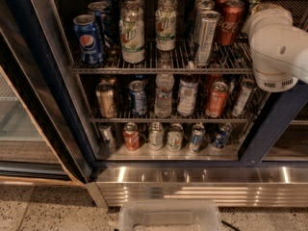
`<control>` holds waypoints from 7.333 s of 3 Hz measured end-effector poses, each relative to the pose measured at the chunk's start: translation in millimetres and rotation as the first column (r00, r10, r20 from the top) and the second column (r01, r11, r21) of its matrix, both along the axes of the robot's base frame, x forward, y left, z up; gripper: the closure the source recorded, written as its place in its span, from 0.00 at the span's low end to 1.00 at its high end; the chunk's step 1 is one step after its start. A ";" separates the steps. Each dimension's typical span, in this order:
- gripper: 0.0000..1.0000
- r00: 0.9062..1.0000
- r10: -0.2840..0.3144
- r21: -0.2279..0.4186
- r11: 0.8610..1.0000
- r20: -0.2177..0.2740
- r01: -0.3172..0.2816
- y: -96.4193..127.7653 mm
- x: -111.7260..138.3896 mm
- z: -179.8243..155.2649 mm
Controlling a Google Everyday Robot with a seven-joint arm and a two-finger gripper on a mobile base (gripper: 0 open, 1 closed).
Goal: Pick green can from top shelf of fridge
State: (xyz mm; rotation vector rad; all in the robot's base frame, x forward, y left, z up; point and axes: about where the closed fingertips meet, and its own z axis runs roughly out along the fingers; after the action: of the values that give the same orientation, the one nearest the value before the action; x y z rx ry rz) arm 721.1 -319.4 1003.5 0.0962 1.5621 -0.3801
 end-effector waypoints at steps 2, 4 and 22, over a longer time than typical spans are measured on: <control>0.69 1.000 0.000 0.000 1.000 0.000 0.000 0.0 0.0 0.1; 0.61 1.000 0.000 0.000 1.000 0.000 0.000 0.0 0.0 0.1; 0.66 0.998 0.042 -0.012 0.999 -0.057 -0.043 -18.5 31.5 -1.6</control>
Offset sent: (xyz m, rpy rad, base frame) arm 0.0000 0.0000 0.0000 0.0000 0.0000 0.0000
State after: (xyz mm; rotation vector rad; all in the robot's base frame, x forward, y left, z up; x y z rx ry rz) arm 752.6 -337.9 1001.9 0.0424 1.6144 -0.3626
